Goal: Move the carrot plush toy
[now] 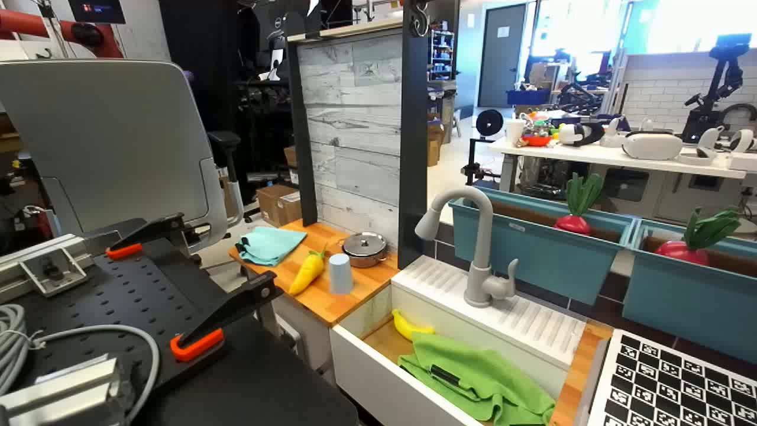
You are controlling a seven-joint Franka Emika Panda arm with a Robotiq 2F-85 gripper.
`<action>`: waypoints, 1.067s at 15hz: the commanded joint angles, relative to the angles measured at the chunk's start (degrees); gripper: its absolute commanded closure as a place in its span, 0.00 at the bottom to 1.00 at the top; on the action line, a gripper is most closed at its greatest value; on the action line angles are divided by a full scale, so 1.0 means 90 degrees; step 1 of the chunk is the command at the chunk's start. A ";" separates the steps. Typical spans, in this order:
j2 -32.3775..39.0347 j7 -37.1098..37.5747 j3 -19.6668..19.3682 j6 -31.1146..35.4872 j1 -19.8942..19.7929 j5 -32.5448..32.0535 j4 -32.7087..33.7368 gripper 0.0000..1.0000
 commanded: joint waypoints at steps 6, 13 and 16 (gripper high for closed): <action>-0.0006 -0.0018 0.0024 -0.0024 -0.0036 0.0011 0.0016 0.00; 0.0070 -0.0018 0.0070 0.0691 -0.0153 -0.0030 -0.0292 0.00; 0.0310 -0.0092 -0.0010 0.1689 -0.0263 -0.0041 -0.0628 0.00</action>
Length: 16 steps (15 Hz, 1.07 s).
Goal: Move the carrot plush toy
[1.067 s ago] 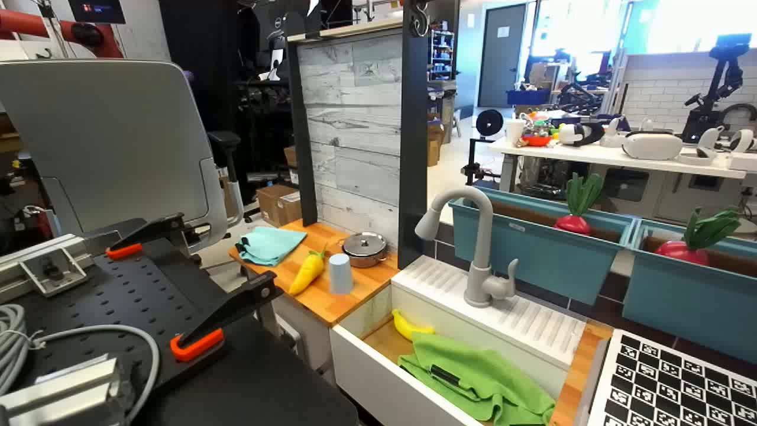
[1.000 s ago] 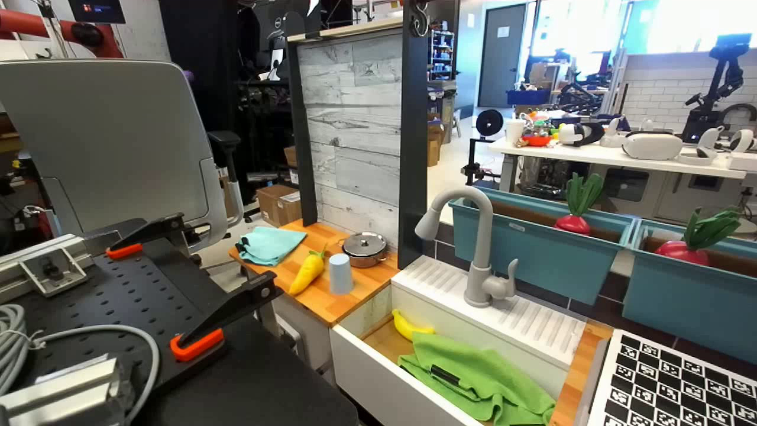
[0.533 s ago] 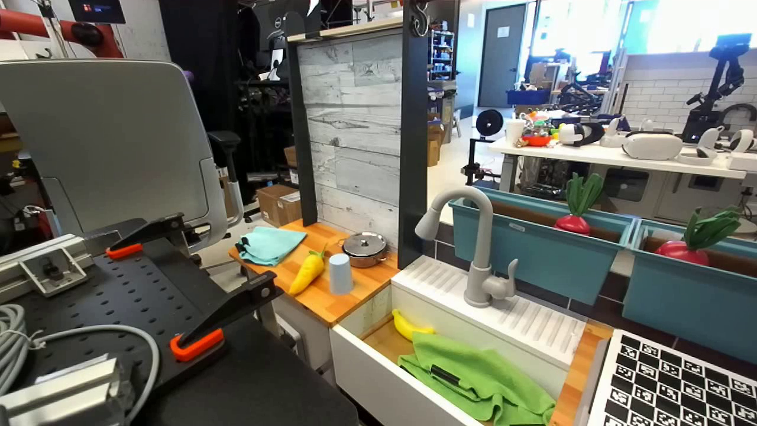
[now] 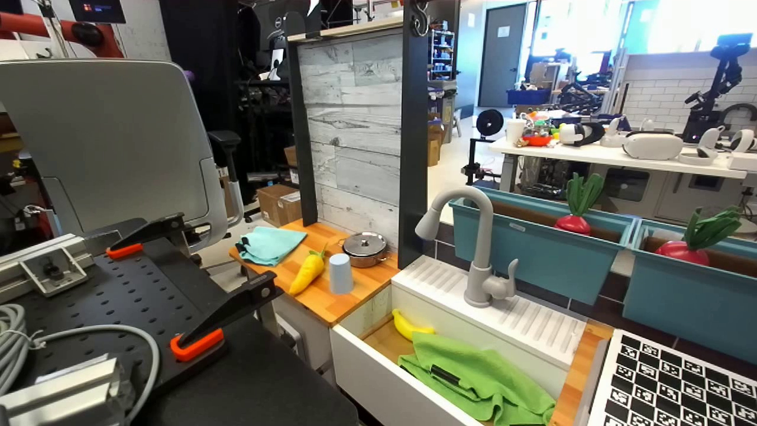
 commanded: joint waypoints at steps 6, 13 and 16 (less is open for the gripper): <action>0.1494 0.0120 -0.0057 0.2615 -0.0513 -0.0289 -0.0367 0.00; 0.3488 0.0403 -0.0471 0.3581 -0.0956 -0.0847 0.0506 0.00; 0.4382 0.0748 -0.0703 0.3945 -0.0940 -0.1125 0.1001 0.00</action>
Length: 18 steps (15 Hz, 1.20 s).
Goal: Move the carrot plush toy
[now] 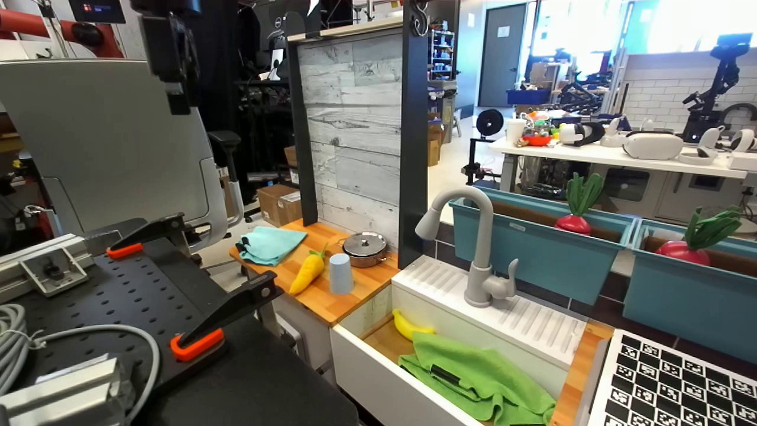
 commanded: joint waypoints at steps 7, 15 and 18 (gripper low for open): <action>0.2983 0.1563 -0.0984 0.1369 0.0563 -0.1437 0.1551 0.00; 0.5212 0.1769 -0.1736 0.1285 0.1395 -0.1260 0.3157 0.00; 0.5949 0.1734 -0.1814 0.1340 0.1487 -0.1148 0.3752 0.00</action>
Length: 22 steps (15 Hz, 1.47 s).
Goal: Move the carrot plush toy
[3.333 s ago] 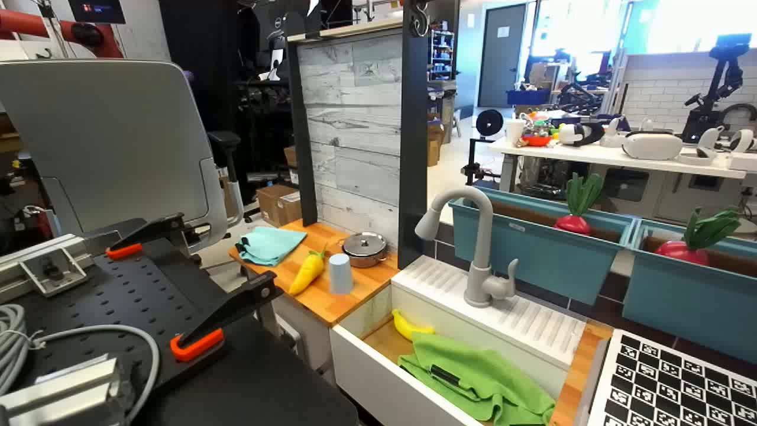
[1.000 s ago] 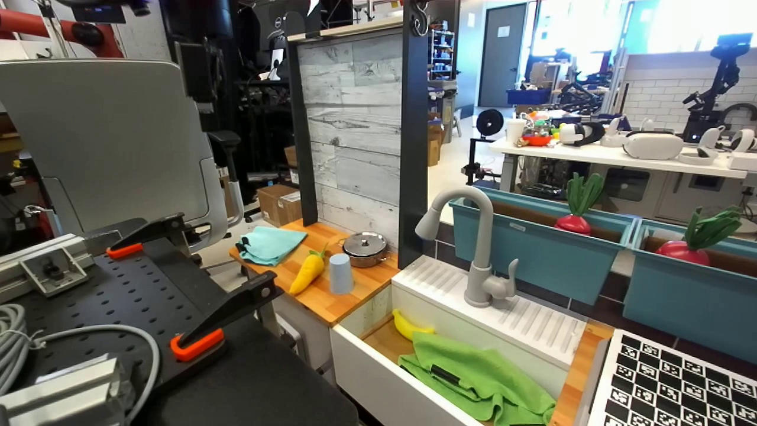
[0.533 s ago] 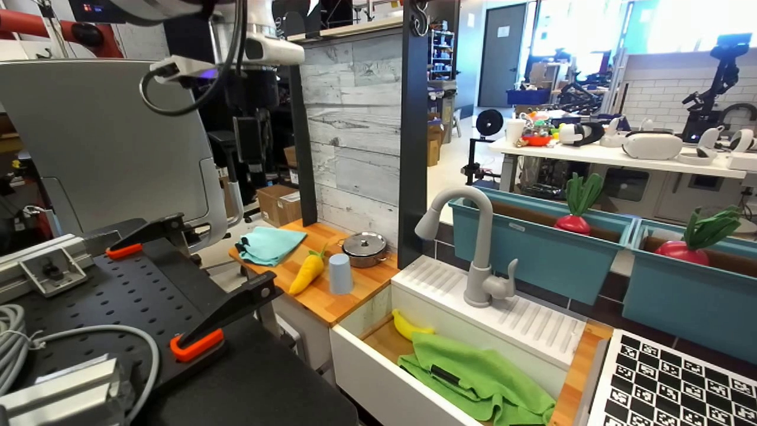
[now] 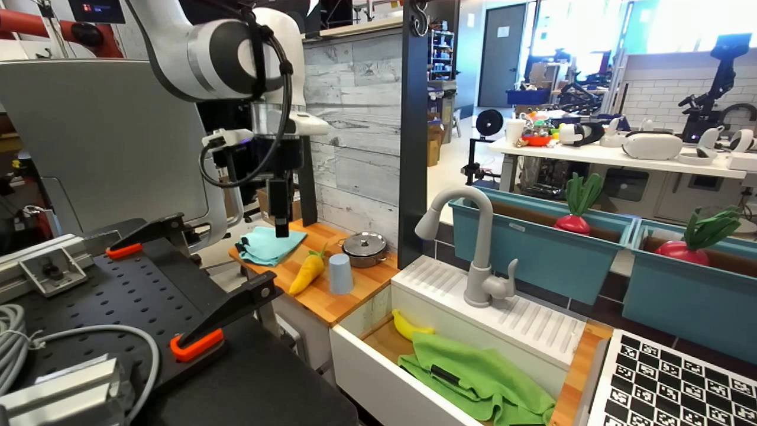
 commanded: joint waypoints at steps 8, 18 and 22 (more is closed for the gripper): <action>0.1966 -0.0016 -0.0303 -0.0166 0.0332 0.0527 0.1798 0.00; 0.2556 0.0168 -0.0701 -0.0464 0.0673 0.0502 0.2672 0.35; 0.2659 0.0142 -0.0718 -0.0705 0.0765 0.0489 0.2869 0.66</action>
